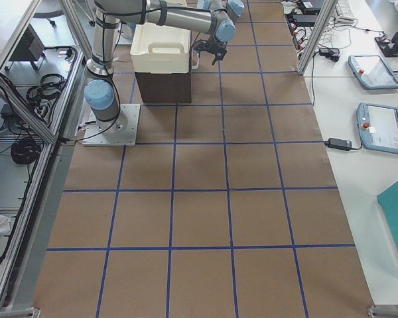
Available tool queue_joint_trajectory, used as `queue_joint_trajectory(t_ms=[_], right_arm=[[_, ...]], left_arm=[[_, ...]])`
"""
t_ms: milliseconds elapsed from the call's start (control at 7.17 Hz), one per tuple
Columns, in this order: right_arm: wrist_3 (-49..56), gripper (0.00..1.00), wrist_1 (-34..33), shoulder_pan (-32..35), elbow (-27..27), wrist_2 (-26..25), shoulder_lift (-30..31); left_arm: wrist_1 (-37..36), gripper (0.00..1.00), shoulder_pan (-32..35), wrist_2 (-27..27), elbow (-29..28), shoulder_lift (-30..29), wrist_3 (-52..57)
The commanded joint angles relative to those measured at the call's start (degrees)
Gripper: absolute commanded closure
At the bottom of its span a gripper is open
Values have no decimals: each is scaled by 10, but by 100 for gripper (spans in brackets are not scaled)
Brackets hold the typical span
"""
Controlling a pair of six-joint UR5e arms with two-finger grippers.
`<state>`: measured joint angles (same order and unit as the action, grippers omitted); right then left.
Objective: Place scissors in drawer with both arms
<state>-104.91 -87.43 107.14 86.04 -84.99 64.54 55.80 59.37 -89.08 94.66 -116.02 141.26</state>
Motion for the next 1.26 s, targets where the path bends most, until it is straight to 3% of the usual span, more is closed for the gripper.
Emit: queue_joint_trajectory(t_ms=[0,279,558,1116], right_arm=[[0,0,-1,1,-1,1,-6],[-1,0,3,1,-21,-1,0],[-1,0,71,1,-59,1,-1],[-8,0,97,2,-57,17,-6]], left_arm=[[70,100,21,20,0,76,-25],[129,100,72,17,0,132,-169],[183,100,136,12,0,174,-284],[259,100,233,1,-25,196,-506]])
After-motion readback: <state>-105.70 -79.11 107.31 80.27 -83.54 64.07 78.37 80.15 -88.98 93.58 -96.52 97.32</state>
